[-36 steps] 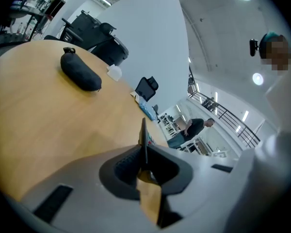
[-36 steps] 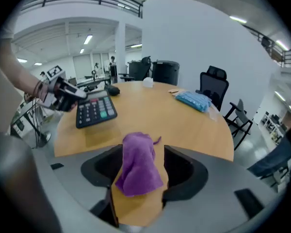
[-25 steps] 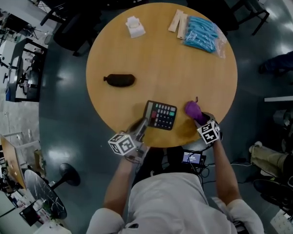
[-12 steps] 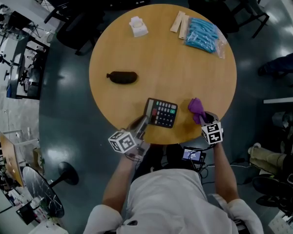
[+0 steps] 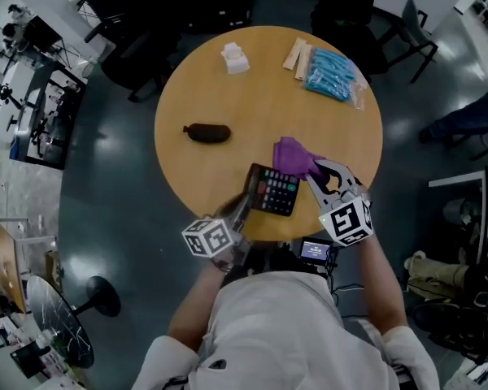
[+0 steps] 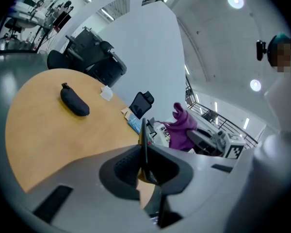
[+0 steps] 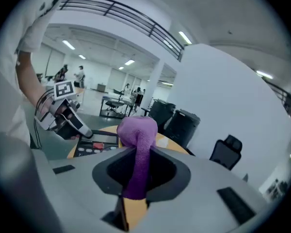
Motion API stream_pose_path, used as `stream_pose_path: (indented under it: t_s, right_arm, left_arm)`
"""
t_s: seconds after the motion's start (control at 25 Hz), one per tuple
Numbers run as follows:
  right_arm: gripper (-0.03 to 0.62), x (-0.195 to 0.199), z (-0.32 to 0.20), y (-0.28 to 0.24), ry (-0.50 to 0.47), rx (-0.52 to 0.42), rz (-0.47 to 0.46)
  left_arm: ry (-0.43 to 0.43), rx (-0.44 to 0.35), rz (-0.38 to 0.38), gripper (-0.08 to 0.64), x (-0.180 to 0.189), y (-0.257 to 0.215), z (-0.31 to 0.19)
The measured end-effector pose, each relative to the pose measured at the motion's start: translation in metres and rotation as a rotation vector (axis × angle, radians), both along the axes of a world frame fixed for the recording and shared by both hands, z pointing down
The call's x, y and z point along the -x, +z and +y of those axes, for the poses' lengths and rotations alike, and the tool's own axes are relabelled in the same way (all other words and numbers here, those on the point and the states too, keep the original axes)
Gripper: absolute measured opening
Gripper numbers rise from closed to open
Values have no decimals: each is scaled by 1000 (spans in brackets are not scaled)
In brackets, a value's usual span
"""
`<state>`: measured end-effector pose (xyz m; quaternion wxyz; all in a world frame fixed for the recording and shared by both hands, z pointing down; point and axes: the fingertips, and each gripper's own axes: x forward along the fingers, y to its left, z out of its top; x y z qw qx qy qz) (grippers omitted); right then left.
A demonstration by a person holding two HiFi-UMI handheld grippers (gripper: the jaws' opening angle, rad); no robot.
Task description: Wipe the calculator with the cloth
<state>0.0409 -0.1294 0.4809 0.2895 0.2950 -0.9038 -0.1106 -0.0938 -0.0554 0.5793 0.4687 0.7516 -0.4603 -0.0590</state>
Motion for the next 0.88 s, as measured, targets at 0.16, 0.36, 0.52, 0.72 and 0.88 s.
stream_pose_path:
  t_s: [0.16, 0.36, 0.52, 0.72, 0.88]
  right_arm:
    - [72, 47, 5, 1, -113, -77, 175]
    - [72, 73, 30, 8, -180, -94, 272]
    - [72, 78, 57, 19, -243, -86, 327]
    - [72, 71, 85, 28, -299, -86, 380]
    - [72, 63, 97, 29, -325, -84, 405]
  left_arm:
    - [-12, -51, 0, 46, -11, -32, 3]
    - [-38, -91, 87, 46, -15, -53, 5]
    - [-63, -83, 136, 46, -14, -50, 12]
    - [-82, -57, 205, 46, -16, -49, 17]
    - [-67, -37, 219, 46, -20, -48, 21]
